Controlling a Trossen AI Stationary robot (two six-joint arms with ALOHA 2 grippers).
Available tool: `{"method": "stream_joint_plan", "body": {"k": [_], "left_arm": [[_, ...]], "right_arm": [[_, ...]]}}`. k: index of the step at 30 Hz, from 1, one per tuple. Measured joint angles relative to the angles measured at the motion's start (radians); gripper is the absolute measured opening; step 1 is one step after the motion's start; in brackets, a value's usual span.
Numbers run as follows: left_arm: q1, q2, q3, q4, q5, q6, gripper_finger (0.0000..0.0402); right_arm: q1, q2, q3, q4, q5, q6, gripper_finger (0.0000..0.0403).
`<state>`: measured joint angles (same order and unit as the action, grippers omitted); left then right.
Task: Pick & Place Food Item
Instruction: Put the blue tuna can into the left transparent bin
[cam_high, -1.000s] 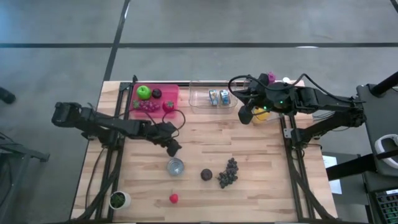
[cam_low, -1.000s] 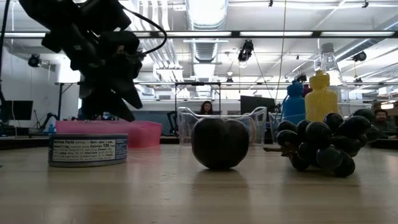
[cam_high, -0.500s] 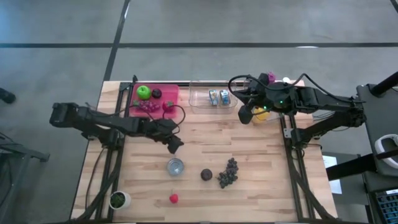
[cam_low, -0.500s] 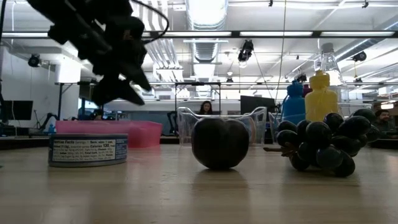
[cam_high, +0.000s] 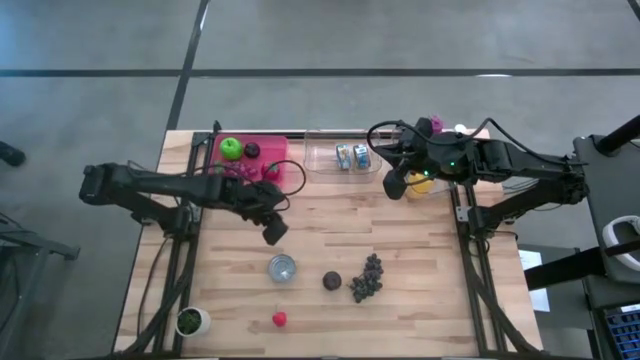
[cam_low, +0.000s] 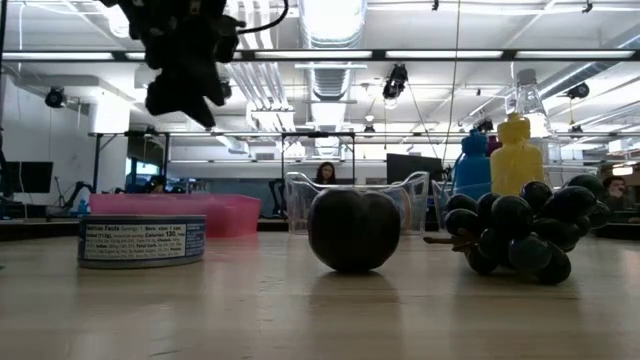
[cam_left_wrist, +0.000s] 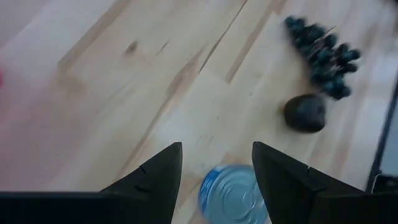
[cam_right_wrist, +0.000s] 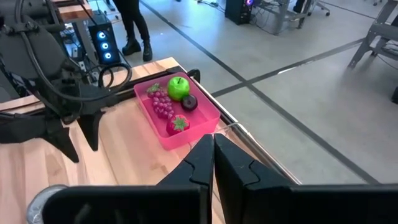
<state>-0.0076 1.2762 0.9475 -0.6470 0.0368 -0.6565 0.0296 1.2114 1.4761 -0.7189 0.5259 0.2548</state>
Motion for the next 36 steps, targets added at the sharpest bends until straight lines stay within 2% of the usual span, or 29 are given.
{"method": "stream_joint_plan", "body": {"k": [5,11,16,22,28,36], "left_arm": [[-0.01,0.0,0.001,-0.115,-0.001,-0.057,0.0201],[-0.042,0.0,-0.076,-0.134,0.003,-0.143,0.0195],[-0.088,0.0,-0.149,-0.122,0.104,-0.232,0.0188],[-0.217,0.008,-0.254,0.096,0.228,-0.337,0.0182],[-0.305,0.056,-0.333,0.316,0.231,-0.444,0.018],[-0.305,0.129,-0.346,0.415,0.218,-0.417,0.0187]], "right_arm": [[0.0,0.0,0.0,0.0,0.0,-0.005,0.0008],[0.0,0.0,0.0,0.0,0.0,-0.016,0.0008],[0.0,0.001,0.0,0.0,0.0,-0.023,0.0008],[0.0,0.001,0.0,0.001,0.0,-0.028,0.0008],[0.0,0.001,0.0,0.007,0.0,-0.031,0.0008],[0.0,0.001,0.0,0.052,-0.001,-0.061,0.0008]]}}
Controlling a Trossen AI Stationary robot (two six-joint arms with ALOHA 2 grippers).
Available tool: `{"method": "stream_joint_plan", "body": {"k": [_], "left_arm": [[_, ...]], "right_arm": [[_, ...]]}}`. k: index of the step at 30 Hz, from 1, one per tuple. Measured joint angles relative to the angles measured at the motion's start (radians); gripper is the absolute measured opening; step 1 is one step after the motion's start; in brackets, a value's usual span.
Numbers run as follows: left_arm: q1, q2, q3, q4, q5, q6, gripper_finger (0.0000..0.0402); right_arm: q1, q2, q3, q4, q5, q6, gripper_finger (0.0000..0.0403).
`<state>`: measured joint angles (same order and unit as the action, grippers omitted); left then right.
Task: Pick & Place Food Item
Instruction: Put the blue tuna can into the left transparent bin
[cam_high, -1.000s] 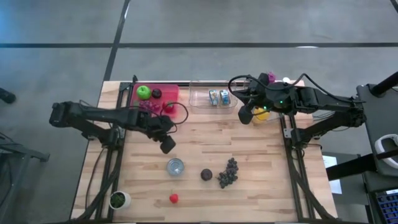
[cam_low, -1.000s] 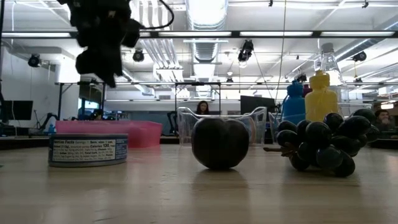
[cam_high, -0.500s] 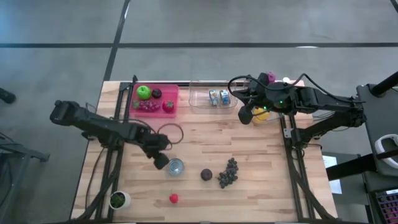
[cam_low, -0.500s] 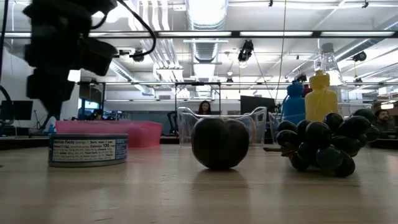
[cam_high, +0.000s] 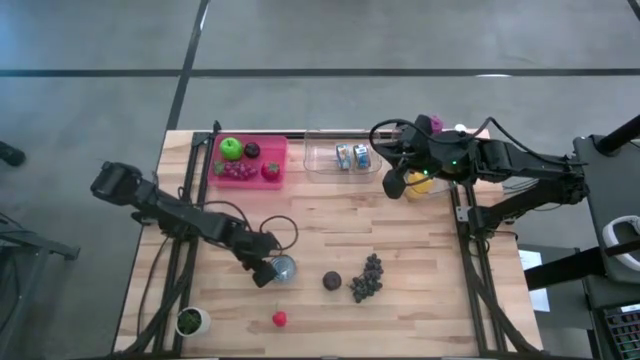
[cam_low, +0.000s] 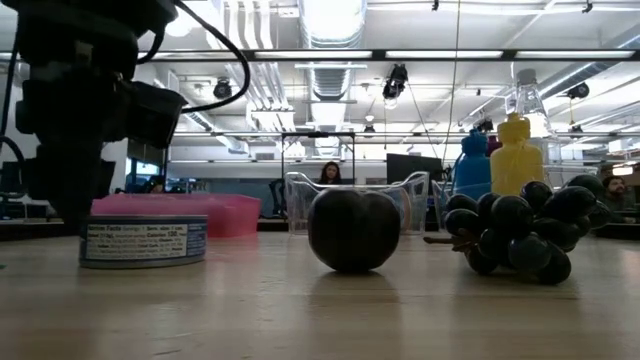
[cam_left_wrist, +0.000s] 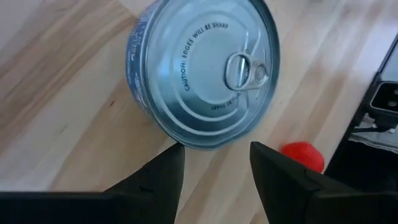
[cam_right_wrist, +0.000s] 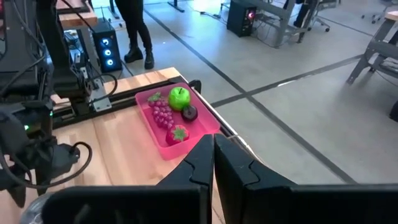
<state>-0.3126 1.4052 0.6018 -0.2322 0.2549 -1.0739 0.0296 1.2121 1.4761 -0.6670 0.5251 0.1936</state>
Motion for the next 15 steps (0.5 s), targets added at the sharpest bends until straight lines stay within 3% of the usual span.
{"method": "stream_joint_plan", "body": {"k": [15], "left_arm": [[0.045,0.128,0.003,0.209,-0.003,0.105,0.0183]], "right_arm": [[0.0,0.0,0.0,0.0,0.0,-0.014,0.0008]]}}
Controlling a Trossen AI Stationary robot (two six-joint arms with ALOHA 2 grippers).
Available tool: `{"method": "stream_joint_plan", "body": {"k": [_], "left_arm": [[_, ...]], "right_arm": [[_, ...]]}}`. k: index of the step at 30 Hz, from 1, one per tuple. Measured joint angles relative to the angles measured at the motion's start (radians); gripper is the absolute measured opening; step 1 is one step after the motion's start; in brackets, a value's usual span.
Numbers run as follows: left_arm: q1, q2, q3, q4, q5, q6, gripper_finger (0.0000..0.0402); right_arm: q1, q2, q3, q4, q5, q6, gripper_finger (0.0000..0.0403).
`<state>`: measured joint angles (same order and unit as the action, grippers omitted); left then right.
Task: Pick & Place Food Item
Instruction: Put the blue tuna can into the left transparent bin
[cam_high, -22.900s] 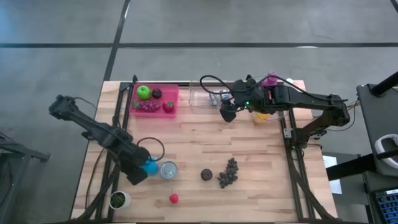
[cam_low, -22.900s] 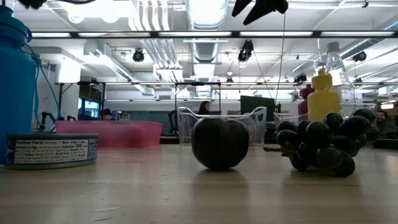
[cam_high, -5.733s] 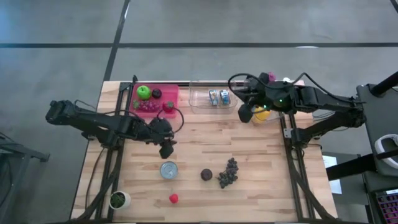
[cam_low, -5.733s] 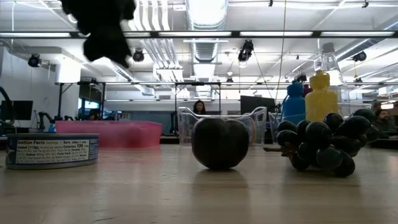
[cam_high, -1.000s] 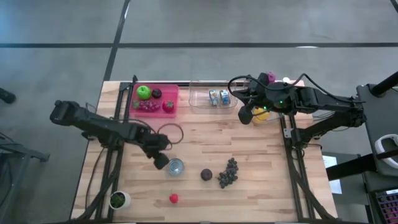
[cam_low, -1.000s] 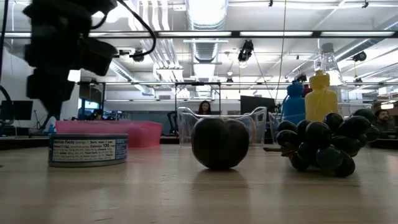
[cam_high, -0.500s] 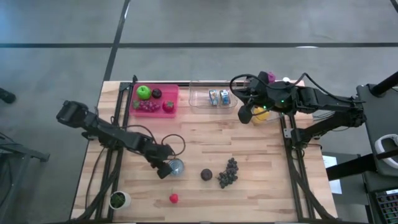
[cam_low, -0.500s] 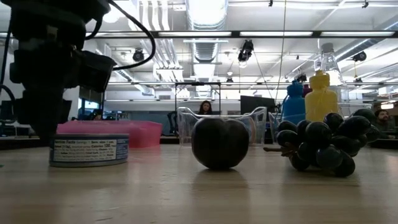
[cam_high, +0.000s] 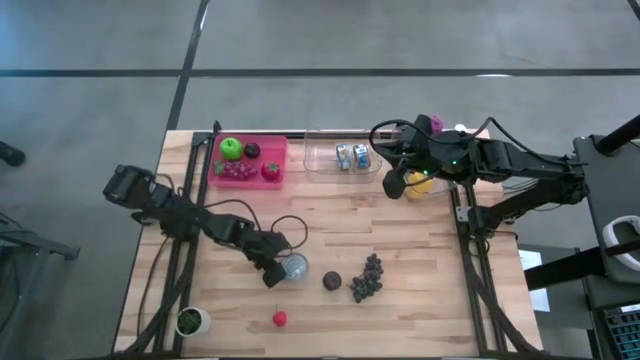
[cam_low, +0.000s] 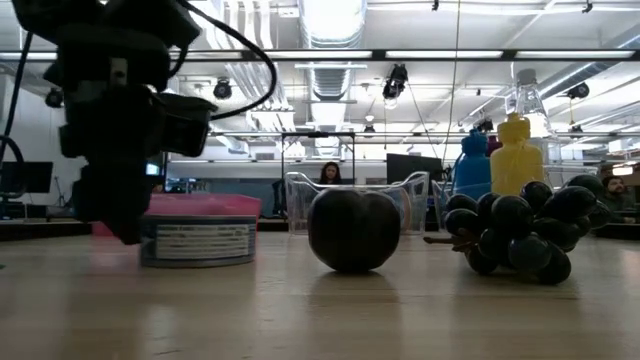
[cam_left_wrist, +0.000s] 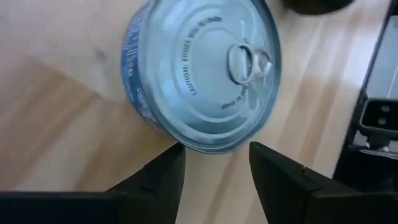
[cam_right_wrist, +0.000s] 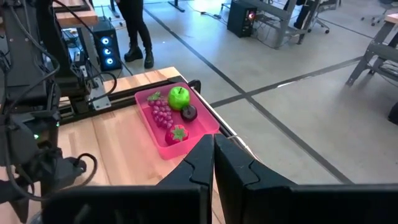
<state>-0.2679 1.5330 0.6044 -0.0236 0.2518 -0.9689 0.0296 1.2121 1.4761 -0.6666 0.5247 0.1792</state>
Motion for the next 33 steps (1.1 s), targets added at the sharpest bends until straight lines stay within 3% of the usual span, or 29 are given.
{"method": "stream_joint_plan", "body": {"k": [11,20,33], "left_arm": [[0.134,0.119,0.118,0.012,-0.015,0.174,0.0184],[0.177,0.247,0.275,-0.005,-0.013,0.292,0.0193],[0.221,0.278,0.365,-0.004,-0.113,0.345,0.0187]], "right_arm": [[0.0,0.0,0.0,-0.003,-0.002,0.0,0.0008],[0.0,0.0,0.0,-0.008,-0.002,-0.007,0.0008],[0.0,-0.001,0.0,0.0,-0.002,-0.026,0.0008]]}}
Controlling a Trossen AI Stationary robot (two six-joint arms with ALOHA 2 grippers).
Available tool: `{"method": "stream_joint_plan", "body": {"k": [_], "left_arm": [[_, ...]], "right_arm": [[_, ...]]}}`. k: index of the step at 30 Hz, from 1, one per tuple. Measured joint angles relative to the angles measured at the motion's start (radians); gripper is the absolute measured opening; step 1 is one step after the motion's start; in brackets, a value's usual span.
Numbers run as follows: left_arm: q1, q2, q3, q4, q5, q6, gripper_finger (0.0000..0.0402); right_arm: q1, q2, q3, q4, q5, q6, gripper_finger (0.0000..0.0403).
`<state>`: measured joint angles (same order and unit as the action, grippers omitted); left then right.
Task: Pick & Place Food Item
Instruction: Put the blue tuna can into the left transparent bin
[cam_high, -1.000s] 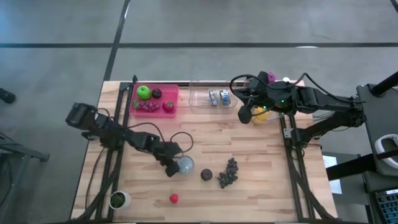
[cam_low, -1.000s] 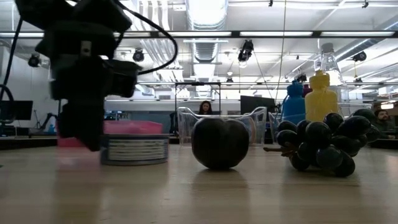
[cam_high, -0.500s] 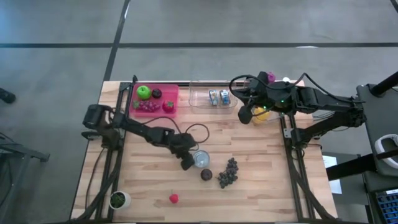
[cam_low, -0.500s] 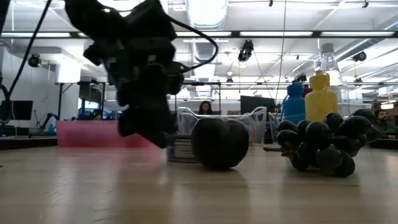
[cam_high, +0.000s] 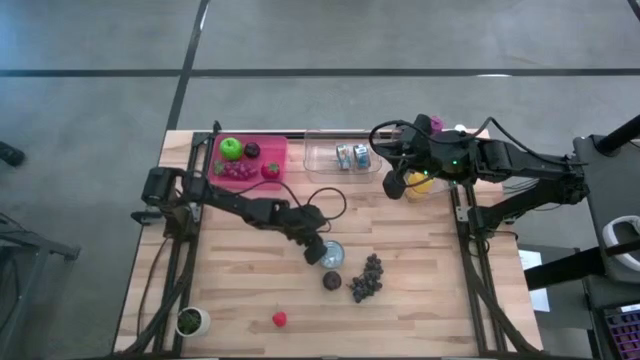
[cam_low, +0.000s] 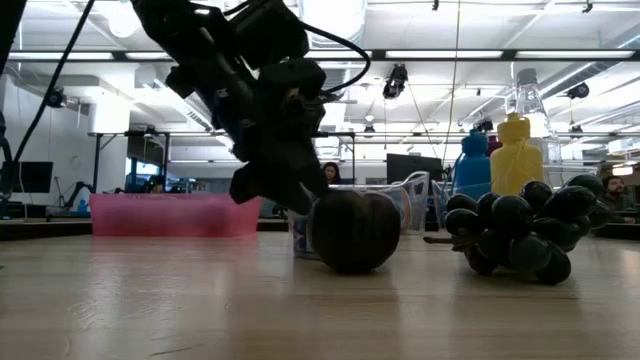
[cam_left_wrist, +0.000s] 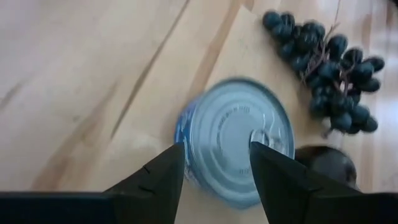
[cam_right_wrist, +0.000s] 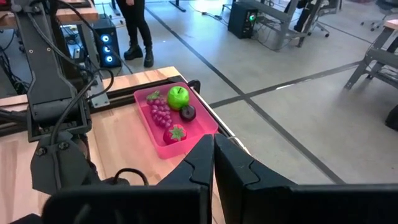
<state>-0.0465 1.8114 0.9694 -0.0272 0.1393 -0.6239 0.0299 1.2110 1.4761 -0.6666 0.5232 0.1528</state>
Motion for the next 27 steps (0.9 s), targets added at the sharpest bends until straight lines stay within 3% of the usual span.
{"method": "stream_joint_plan", "body": {"k": [13,27], "left_arm": [[0.007,-0.01,0.03,-0.012,-0.01,-0.004,0.0182],[0.008,-0.239,0.047,-0.246,-0.009,-0.014,0.0187]], "right_arm": [[0.0,0.0,0.0,-0.001,0.0,0.0,0.0008],[0.0,0.0,0.0,0.0,0.0,0.003,0.0008]]}}
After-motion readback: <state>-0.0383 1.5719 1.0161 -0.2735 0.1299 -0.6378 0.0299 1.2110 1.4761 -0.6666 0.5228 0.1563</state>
